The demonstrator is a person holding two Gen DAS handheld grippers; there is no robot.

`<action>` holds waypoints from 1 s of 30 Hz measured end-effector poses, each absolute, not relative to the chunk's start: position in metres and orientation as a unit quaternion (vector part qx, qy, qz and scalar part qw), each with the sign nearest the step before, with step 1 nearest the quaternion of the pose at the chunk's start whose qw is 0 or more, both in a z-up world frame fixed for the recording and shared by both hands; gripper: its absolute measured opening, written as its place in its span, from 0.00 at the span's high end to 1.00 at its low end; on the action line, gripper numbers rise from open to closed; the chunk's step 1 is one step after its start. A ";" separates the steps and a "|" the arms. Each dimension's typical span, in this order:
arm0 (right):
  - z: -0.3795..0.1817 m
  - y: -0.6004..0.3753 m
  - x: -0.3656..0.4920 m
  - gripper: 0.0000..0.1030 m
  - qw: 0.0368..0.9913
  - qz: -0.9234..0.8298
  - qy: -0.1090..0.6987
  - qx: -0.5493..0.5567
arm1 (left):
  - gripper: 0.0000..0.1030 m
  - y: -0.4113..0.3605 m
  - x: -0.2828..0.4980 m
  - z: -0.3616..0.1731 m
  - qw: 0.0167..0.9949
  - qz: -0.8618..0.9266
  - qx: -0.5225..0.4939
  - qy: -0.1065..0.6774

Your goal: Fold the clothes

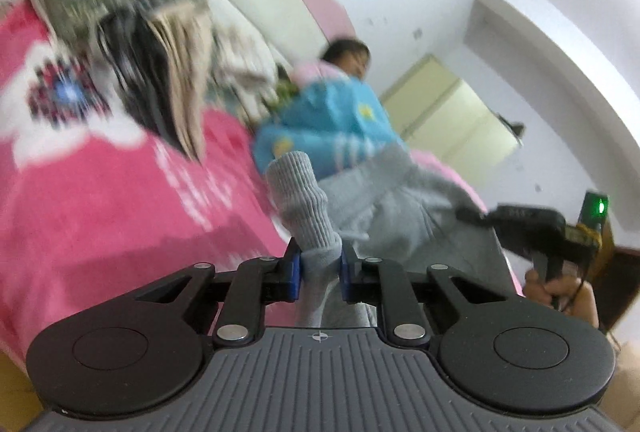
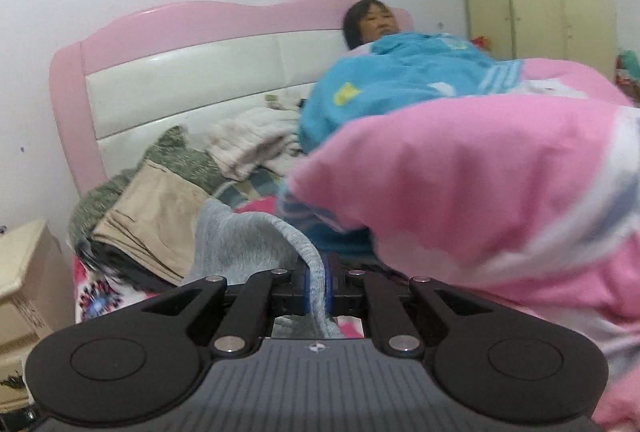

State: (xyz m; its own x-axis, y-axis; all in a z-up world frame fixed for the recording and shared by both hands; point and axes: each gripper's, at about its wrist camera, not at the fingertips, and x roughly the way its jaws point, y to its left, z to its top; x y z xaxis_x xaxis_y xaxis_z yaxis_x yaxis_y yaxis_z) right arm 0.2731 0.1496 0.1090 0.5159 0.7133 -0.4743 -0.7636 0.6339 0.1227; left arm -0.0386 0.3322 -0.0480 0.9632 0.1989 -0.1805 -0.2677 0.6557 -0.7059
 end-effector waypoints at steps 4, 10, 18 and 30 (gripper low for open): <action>0.085 0.195 0.296 0.93 0.861 0.433 0.266 -0.031 | 0.84 0.365 -0.034 -0.053 0.903 0.173 -0.391 0.030; -0.012 0.253 0.330 0.69 0.836 0.380 0.384 -0.100 | 0.75 0.400 -0.008 -0.110 0.859 0.213 -0.443 0.142; 0.006 0.189 0.306 0.53 0.840 0.388 0.370 -0.086 | 0.53 0.404 -0.034 -0.110 0.854 0.202 -0.456 0.146; 0.120 -0.073 0.150 0.25 0.895 0.361 0.261 -0.023 | 0.48 0.370 -0.048 -0.089 0.858 0.188 -0.436 0.195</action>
